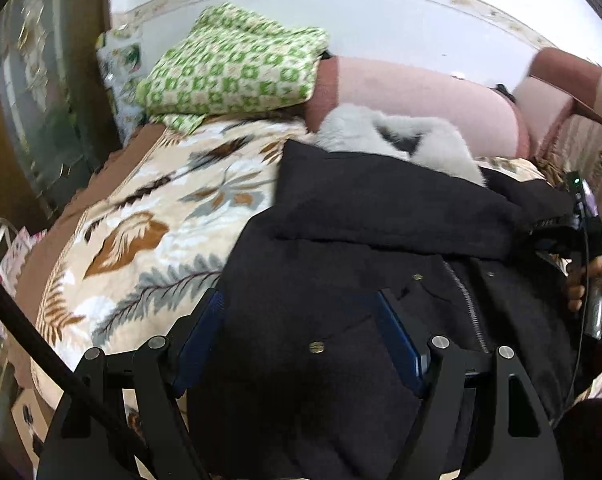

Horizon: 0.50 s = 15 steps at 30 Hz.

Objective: Fold large clothes
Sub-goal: 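Grasp the other sleeve with the right gripper and fold it across the coat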

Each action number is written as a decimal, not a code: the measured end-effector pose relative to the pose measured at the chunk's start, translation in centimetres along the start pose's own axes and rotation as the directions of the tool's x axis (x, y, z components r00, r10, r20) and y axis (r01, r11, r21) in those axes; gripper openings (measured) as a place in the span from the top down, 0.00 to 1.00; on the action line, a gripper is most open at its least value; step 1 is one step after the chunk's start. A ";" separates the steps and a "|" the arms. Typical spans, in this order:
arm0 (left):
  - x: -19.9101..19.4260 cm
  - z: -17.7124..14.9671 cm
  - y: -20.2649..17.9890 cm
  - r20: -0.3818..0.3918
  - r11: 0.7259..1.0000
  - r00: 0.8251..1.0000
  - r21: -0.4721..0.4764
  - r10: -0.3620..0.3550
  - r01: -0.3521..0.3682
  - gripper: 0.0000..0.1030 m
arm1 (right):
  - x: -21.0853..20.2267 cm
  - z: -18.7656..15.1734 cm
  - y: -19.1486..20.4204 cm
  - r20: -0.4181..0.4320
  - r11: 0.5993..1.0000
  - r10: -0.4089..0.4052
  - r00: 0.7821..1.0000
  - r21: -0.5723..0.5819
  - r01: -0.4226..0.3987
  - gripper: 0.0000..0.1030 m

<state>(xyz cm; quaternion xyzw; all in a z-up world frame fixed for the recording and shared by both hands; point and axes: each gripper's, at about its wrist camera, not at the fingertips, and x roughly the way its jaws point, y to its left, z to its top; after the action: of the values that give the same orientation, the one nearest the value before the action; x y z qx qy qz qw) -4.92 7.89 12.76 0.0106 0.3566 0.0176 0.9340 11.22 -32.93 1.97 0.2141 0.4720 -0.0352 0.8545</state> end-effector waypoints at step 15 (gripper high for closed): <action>3.4 0.2 -3.3 -0.101 0.997 0.995 0.071 -0.005 0.012 0.26 | -3.2 6.7 -26.5 0.245 0.866 -0.039 0.969 0.492 -0.090 0.41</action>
<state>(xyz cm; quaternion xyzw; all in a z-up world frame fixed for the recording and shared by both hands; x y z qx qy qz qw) -2.17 4.77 10.56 0.0417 0.4037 0.0013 0.9139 7.81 -60.07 -1.13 0.4282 0.3337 -0.1710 0.8222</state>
